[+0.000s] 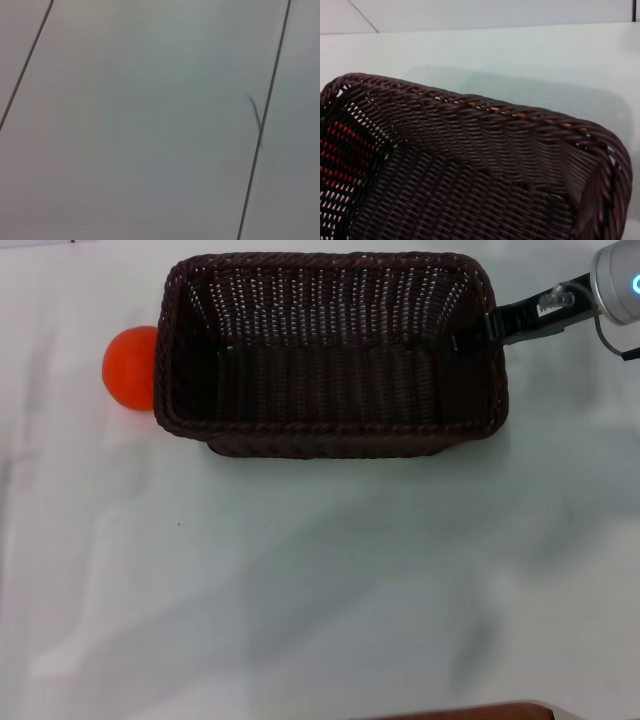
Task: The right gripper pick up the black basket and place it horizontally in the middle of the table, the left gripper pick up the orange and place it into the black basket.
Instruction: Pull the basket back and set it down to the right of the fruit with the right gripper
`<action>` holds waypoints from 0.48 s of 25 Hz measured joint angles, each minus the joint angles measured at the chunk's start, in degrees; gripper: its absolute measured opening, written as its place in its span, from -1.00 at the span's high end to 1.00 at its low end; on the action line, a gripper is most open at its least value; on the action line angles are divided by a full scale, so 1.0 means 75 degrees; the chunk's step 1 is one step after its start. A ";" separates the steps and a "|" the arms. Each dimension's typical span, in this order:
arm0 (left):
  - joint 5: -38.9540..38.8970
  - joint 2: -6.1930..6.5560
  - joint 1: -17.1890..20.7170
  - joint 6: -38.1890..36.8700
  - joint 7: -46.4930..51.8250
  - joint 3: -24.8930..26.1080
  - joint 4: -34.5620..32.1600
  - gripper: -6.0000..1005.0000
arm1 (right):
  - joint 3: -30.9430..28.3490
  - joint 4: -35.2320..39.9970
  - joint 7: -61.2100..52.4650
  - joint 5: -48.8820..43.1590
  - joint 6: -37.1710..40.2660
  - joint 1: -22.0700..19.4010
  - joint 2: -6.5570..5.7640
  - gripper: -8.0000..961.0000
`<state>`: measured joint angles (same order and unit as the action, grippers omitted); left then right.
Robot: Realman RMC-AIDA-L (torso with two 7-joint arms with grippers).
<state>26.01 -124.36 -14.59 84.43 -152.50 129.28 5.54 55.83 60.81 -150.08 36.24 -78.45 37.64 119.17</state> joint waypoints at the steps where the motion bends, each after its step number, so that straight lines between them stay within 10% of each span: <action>1: 0.0000 0.0000 0.0007 0.0000 0.0000 0.0000 -0.0001 -0.74 | 0.0000 0.0000 0.0000 0.0000 0.0000 0.0000 0.0000 -0.10; 12: 0.0073 0.0055 0.0028 -0.0117 -0.0039 -0.0088 0.0074 -0.75 | -0.0421 0.1374 0.0080 0.0274 -0.1063 -0.0345 0.0020 -0.11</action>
<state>26.56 -123.95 -14.38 83.55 -152.79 128.63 6.09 52.68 71.11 -149.48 38.29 -86.42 35.06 119.32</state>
